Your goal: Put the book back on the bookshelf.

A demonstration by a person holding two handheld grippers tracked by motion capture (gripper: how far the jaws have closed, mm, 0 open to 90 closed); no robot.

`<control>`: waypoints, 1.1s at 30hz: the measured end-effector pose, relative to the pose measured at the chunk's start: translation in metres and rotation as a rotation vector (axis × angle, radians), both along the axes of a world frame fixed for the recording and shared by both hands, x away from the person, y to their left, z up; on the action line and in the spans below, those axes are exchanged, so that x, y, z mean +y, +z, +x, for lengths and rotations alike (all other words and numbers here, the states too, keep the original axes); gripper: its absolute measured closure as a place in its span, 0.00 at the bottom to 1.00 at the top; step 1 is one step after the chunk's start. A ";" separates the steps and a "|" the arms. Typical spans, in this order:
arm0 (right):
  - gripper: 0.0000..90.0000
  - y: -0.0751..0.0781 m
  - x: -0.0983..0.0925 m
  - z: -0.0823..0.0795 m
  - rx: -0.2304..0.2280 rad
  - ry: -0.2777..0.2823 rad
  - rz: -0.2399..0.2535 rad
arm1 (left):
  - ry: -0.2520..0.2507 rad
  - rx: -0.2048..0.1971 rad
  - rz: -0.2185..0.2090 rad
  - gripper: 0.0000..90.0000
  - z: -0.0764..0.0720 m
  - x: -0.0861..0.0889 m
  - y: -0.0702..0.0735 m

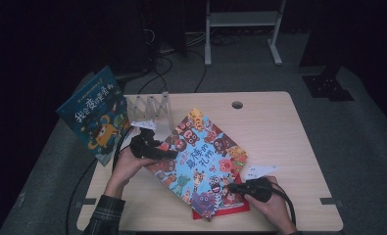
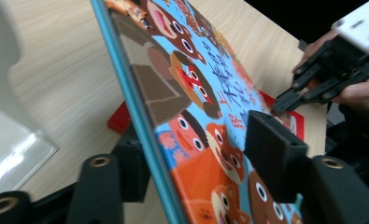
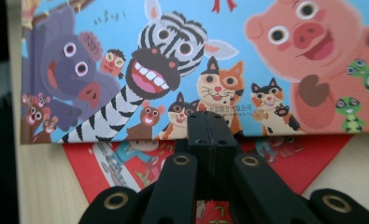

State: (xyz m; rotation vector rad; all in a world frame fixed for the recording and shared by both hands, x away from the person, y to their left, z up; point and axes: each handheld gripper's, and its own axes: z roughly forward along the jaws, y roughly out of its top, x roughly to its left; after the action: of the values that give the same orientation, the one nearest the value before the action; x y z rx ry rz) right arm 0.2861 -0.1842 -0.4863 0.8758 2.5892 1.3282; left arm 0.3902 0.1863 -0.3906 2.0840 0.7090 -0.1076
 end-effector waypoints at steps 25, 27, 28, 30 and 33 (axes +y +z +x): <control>0.99 -0.004 0.020 -0.002 -0.013 0.027 -0.015 | -0.048 0.088 0.091 0.72 0.010 -0.020 0.056; 0.99 -0.004 0.023 -0.002 -0.012 0.034 -0.013 | -0.059 0.090 0.102 0.74 0.010 -0.023 0.063; 0.99 -0.004 0.024 -0.001 -0.013 0.038 -0.015 | -0.059 0.092 0.104 0.74 0.010 -0.024 0.065; 0.98 -0.004 0.025 -0.002 -0.011 0.045 -0.015 | -0.071 0.100 0.117 0.76 0.009 -0.028 0.071; 0.93 -0.004 0.024 -0.002 -0.019 0.052 -0.016 | -0.087 0.104 0.142 0.77 0.008 -0.034 0.077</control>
State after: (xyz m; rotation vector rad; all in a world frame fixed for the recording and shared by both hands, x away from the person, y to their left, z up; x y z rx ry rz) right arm 0.2843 -0.1597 -0.4903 0.7953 2.6220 1.3196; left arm 0.3985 0.1523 -0.3133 2.2590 0.7059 -0.2216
